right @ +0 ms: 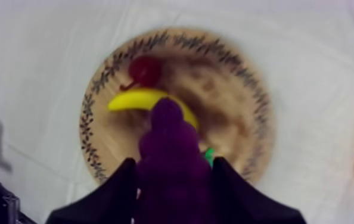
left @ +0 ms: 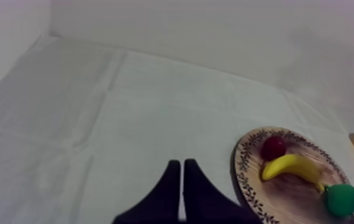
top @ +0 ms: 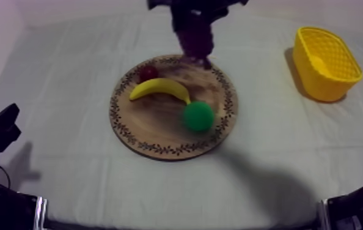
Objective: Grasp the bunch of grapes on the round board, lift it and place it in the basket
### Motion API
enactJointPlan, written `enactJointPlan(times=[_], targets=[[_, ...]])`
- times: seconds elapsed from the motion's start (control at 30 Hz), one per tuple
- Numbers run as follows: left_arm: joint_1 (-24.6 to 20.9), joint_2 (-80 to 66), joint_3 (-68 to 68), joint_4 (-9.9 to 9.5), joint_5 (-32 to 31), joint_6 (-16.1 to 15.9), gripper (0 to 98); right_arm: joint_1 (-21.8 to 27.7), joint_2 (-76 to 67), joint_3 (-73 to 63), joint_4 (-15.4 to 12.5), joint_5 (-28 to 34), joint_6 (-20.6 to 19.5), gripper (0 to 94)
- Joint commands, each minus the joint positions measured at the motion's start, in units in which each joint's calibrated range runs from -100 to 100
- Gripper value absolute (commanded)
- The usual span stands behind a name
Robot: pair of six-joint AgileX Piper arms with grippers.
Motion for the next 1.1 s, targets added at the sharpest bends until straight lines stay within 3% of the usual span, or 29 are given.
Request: enactJointPlan(times=[0.0,0.37,0.63,1.07], targets=[[0.0,0.0,-0.02,-0.04,-0.05,-0.01,0.1,1.79,-3.35,0.29,0.78,-0.05,1.99,22.3],[0.0,0.0,-0.02,-0.04,-0.05,-0.01,0.1,14.36,-9.97,-2.15,3.48,0.27,11.07,22.1],[0.0,0.0,-0.02,-0.04,-0.05,-0.01,0.1,23.96,-10.05,-2.38,4.9,-4.27,16.97,22.7],[0.0,0.0,-0.02,-0.04,-0.05,-0.01,0.1,33.59,-4.61,2.46,5.68,-8.65,22.58,21.5]])
